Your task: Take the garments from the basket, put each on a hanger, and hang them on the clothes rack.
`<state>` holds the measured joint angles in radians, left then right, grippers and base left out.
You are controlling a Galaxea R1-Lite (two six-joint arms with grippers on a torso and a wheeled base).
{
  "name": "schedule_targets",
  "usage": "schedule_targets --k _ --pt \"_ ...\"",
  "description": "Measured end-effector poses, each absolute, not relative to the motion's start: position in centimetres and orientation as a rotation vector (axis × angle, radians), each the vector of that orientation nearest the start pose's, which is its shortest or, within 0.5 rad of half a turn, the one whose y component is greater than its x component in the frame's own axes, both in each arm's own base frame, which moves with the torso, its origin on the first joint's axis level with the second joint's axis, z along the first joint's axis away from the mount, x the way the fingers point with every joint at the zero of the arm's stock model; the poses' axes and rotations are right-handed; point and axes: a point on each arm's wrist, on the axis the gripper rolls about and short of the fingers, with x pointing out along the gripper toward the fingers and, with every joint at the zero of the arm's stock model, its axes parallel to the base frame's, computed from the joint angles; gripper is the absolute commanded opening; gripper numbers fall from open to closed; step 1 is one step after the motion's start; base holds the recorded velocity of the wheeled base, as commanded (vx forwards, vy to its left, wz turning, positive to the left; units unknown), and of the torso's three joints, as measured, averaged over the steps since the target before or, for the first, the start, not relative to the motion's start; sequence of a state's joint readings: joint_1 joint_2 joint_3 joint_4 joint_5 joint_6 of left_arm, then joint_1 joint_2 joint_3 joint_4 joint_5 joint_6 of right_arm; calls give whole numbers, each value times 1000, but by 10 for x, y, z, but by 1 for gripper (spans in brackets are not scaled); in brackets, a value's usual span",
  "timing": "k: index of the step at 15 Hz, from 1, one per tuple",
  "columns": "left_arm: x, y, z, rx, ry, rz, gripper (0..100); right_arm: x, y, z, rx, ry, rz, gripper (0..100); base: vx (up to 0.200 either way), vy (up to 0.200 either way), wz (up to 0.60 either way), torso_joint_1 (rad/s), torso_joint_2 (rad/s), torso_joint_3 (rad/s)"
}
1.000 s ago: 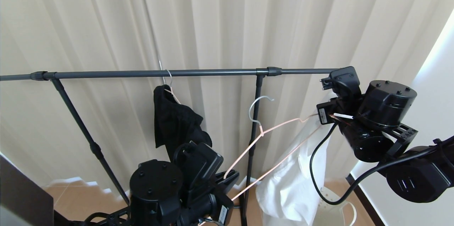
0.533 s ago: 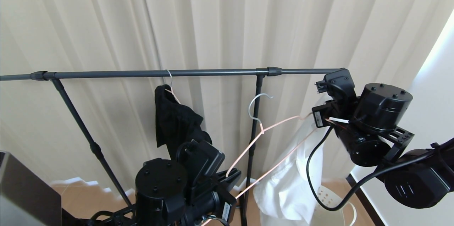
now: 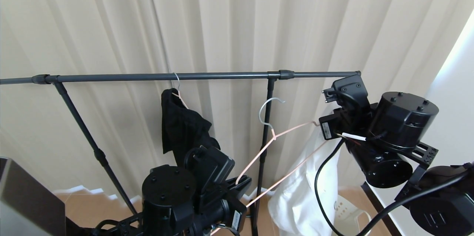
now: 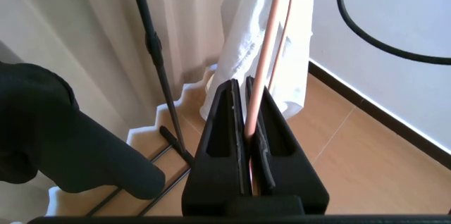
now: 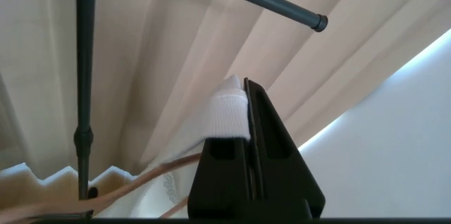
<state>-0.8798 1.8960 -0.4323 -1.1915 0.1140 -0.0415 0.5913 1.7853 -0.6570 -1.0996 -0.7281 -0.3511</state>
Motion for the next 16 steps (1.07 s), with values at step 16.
schedule_targets --k 16 --pt "185 -220 91 98 262 -755 0 181 213 174 -343 -40 133 0 0 0 0 0 0 0"
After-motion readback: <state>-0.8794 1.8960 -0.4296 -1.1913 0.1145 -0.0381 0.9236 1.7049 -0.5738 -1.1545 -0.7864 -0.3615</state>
